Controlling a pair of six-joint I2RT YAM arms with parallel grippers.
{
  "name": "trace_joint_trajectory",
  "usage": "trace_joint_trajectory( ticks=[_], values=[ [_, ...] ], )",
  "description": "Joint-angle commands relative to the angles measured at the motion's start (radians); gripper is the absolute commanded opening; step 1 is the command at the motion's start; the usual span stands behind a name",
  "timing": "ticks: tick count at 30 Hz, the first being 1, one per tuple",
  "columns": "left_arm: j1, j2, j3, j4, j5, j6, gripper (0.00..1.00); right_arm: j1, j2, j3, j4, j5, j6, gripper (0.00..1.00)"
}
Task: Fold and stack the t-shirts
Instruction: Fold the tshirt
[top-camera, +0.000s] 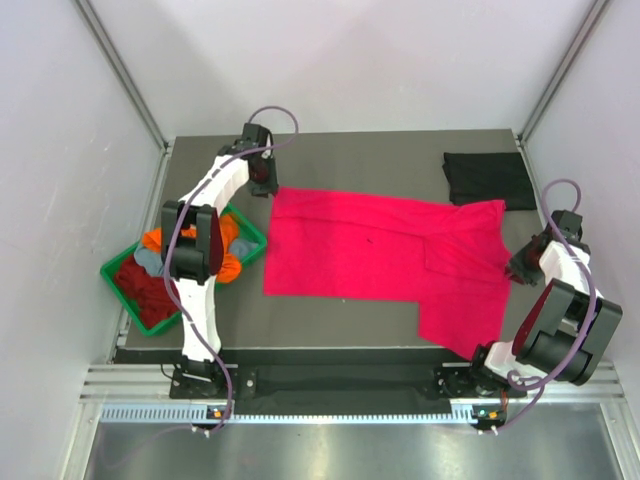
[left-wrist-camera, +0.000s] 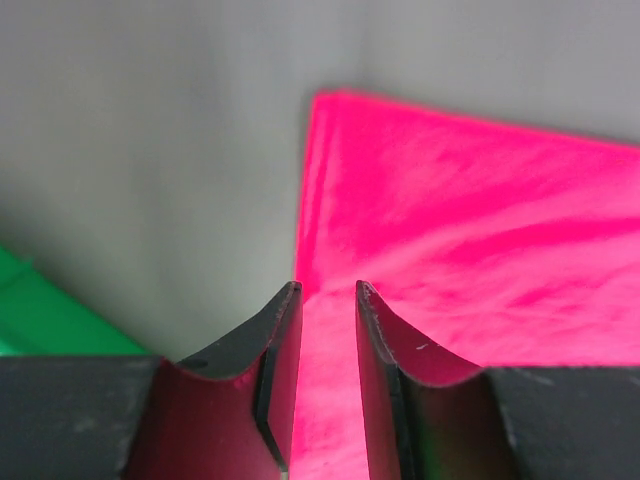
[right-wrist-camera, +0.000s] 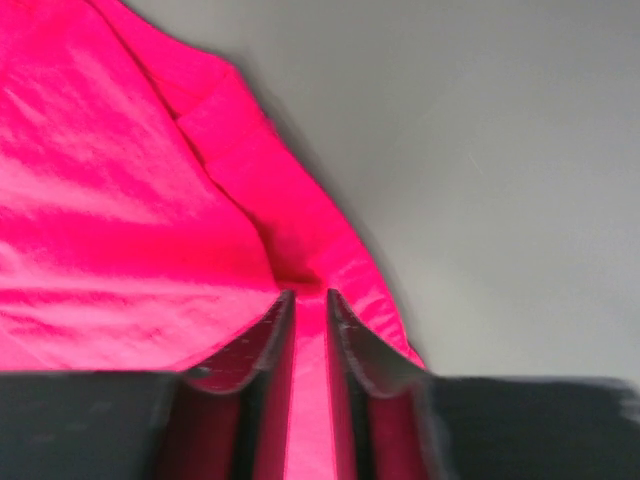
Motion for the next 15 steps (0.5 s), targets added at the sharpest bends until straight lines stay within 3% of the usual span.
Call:
trace_joint_trajectory(
  ticks=[1, 3, 7, 11, 15],
  values=[
    [0.000, 0.046, 0.084, 0.026, 0.077, 0.039, 0.33, -0.014, -0.039, 0.059, -0.030, 0.029, 0.003, 0.21],
    [0.000, 0.071, 0.098, 0.042, 0.120, 0.050, 0.33, -0.014, -0.052, 0.070, -0.040, 0.032, 0.009, 0.27],
    [-0.002, 0.141, 0.145, 0.051, 0.158, 0.052, 0.30, 0.035, -0.081, 0.107, -0.042, 0.028, 0.046, 0.27],
    [0.000, 0.190, 0.174, 0.045, 0.131, 0.035, 0.29, 0.251, -0.053, 0.162, -0.005, 0.028, 0.060, 0.29],
    [0.000, 0.238, 0.216, 0.028, 0.048, 0.032, 0.29, 0.443, 0.098, 0.281, 0.016, 0.005, -0.009, 0.31]
  ],
)
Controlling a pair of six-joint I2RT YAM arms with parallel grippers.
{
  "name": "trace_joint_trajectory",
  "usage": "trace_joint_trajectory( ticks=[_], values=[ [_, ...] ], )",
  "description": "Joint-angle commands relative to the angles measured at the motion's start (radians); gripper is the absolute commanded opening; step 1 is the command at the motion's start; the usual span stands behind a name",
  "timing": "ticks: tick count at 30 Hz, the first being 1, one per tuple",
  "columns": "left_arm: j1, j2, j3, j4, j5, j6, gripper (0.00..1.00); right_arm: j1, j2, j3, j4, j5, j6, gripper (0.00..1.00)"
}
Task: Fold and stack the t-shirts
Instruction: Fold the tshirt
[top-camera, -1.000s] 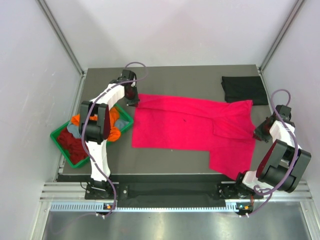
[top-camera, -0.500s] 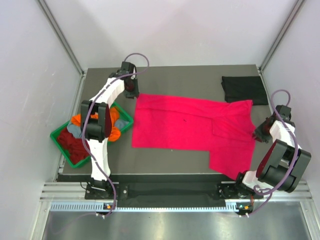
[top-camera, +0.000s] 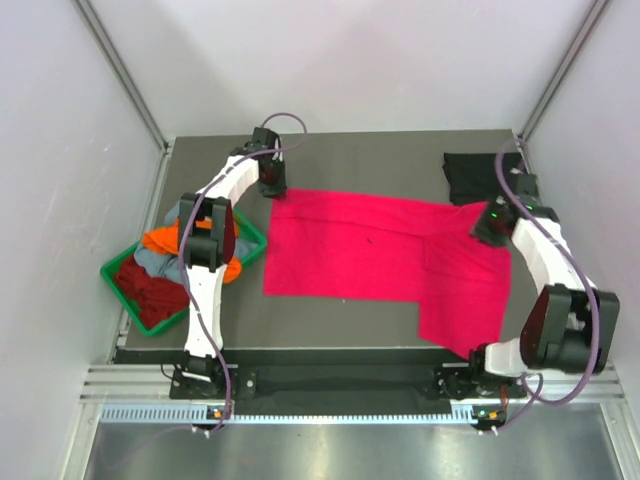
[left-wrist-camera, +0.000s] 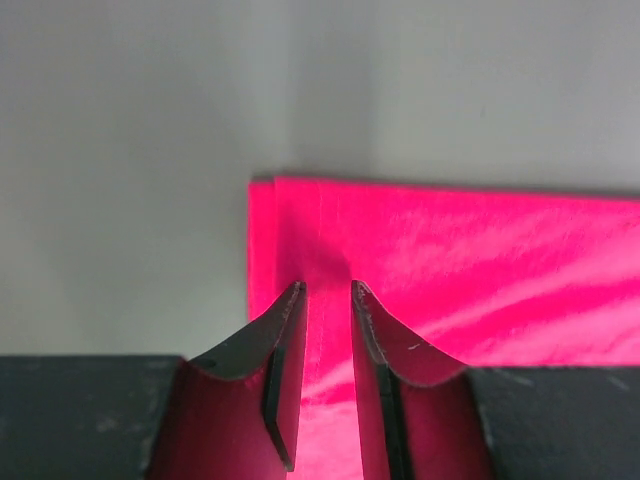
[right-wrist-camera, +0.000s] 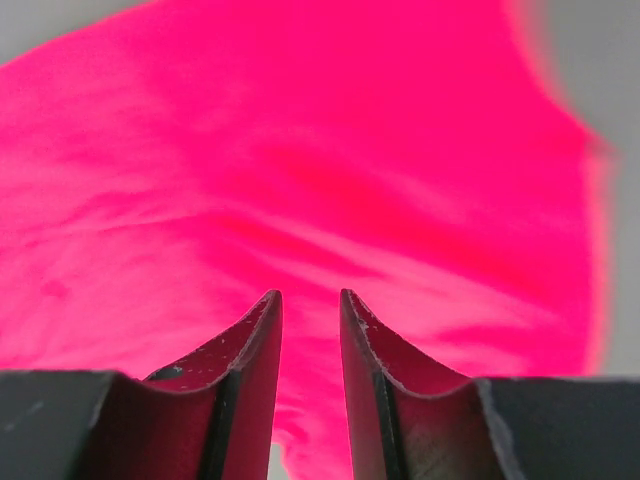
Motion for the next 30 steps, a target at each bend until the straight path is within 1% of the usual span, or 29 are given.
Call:
trace_joint_trajectory(
  ticks=[1, 2, 3, 5, 7, 13, 21, 30],
  values=[
    [0.005, 0.048, 0.058, 0.006, -0.061, 0.001, 0.29, 0.142, 0.134, 0.132, 0.024, -0.019, -0.058, 0.30],
    [0.005, 0.054, 0.061, 0.004, -0.066, 0.003, 0.29, 0.221, 0.167, 0.155, 0.013, -0.013, -0.069, 0.30],
    [0.006, 0.059, 0.067, 0.004, -0.069, 0.004, 0.29, 0.254, 0.219, 0.184, 0.010, 0.012, -0.080, 0.30],
    [0.009, 0.074, 0.072, 0.006, -0.068, 0.006, 0.29, 0.338, 0.262, 0.209, 0.011, 0.048, -0.093, 0.30],
    [0.008, 0.083, 0.072, 0.010, -0.066, 0.007, 0.29, 0.383, 0.316, 0.230, 0.011, 0.081, -0.092, 0.29],
    [0.009, 0.087, 0.052, 0.021, -0.061, 0.009, 0.29, 0.442, 0.402, 0.229, 0.037, 0.118, -0.109, 0.28],
    [0.009, 0.094, 0.054, 0.024, -0.075, 0.016, 0.28, 0.469, 0.405, 0.189, 0.010, 0.257, -0.129, 0.27],
    [0.011, 0.099, 0.057, 0.021, -0.080, 0.026, 0.28, 0.469, 0.415, 0.157, 0.036, 0.233, -0.121, 0.25]
  ],
)
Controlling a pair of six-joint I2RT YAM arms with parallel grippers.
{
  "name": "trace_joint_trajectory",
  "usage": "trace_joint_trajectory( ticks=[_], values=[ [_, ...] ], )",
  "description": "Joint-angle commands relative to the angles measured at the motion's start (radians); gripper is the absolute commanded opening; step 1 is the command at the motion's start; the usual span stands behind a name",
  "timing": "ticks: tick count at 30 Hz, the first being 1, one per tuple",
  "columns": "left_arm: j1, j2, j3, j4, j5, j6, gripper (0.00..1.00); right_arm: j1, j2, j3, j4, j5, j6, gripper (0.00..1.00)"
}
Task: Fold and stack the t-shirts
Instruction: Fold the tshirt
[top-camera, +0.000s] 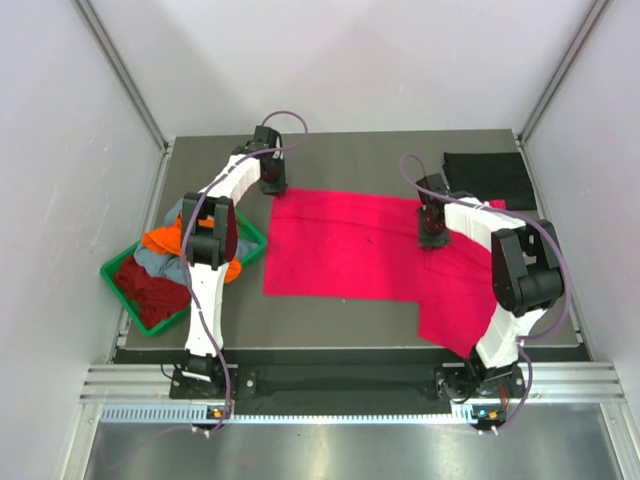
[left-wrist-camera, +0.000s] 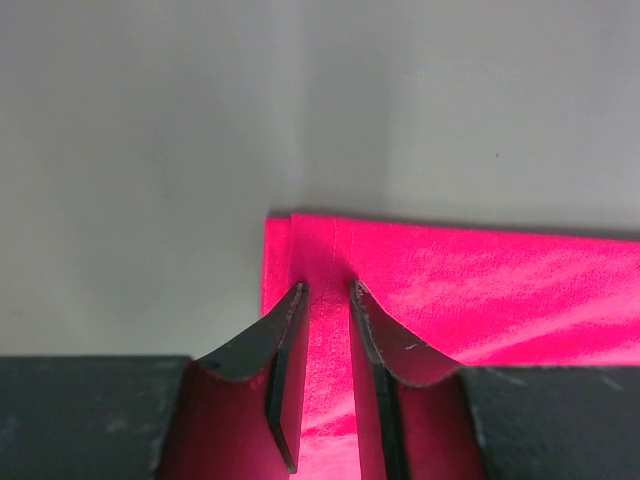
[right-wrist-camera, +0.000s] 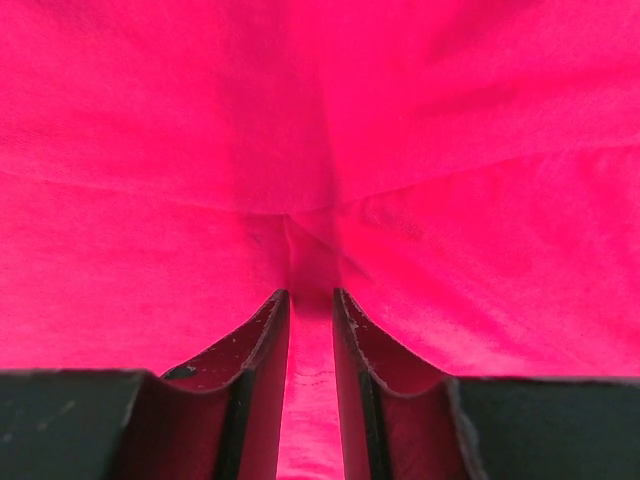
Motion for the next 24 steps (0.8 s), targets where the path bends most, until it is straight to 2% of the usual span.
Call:
trace_joint_trajectory(
  ticks=[1, 4, 7, 8, 24],
  values=[
    [0.009, 0.054, -0.003, 0.013, -0.031, 0.024, 0.28, 0.016, 0.004, -0.015, 0.016, 0.017, -0.008, 0.24],
    [0.009, 0.057, -0.003, 0.012, -0.069, 0.024, 0.28, 0.015, 0.004, -0.029, 0.020, 0.017, -0.014, 0.19],
    [0.011, 0.065, 0.005, 0.013, -0.071, 0.023, 0.28, 0.015, 0.003, -0.035, 0.002, 0.038, -0.019, 0.01],
    [0.011, 0.068, 0.012, 0.013, -0.074, 0.021, 0.28, 0.015, 0.003, -0.033, -0.007, 0.046, -0.019, 0.00],
    [0.021, 0.114, 0.080, -0.008, -0.089, 0.020, 0.28, 0.012, -0.057, -0.064, -0.044, 0.095, -0.028, 0.00]
  ],
)
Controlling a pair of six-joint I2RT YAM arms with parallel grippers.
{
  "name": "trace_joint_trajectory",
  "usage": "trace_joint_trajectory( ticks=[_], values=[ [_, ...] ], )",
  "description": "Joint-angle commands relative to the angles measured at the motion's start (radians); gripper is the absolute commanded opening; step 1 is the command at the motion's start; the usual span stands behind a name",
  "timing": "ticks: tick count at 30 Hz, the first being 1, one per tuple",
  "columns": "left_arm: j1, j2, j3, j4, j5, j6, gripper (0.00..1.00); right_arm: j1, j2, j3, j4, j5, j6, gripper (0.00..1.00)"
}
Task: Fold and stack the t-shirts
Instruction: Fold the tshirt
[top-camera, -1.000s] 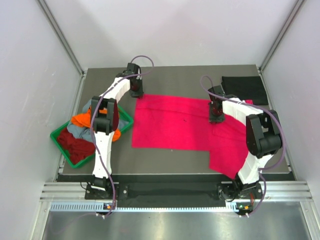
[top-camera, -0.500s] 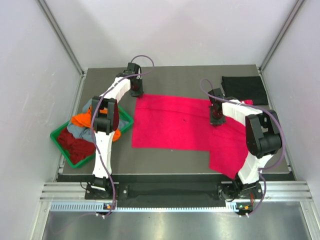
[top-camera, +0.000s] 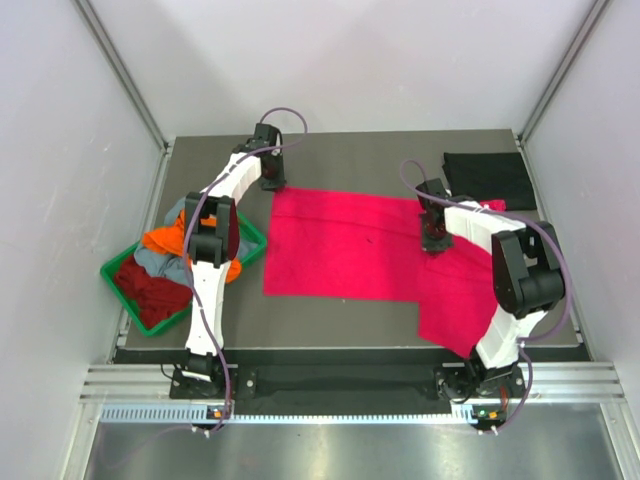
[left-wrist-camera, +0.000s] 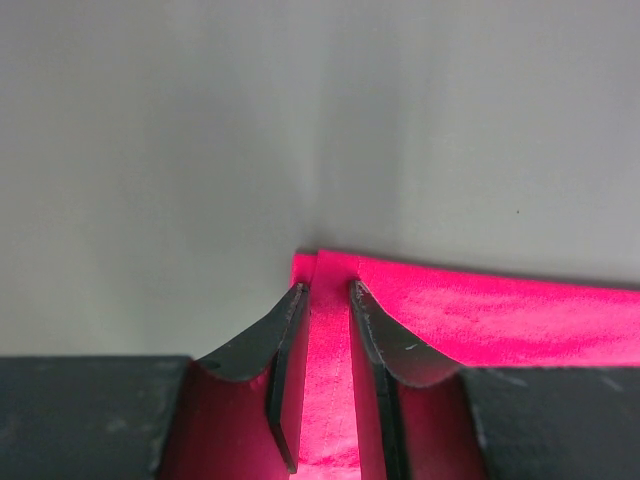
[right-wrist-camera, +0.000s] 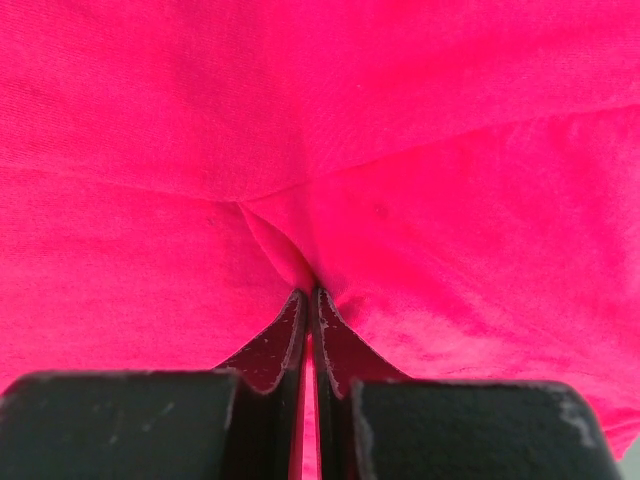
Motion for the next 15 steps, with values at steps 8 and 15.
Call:
trace_joint_trajectory(
  ticks=[8, 15],
  values=[
    [0.016, 0.013, 0.006, -0.016, 0.010, 0.016, 0.29, 0.009, -0.085, -0.012, -0.066, 0.021, -0.027, 0.00],
    [0.014, -0.161, -0.040, 0.002, 0.040, -0.004, 0.34, -0.043, -0.175, 0.099, -0.135, -0.048, -0.014, 0.29]
  ],
)
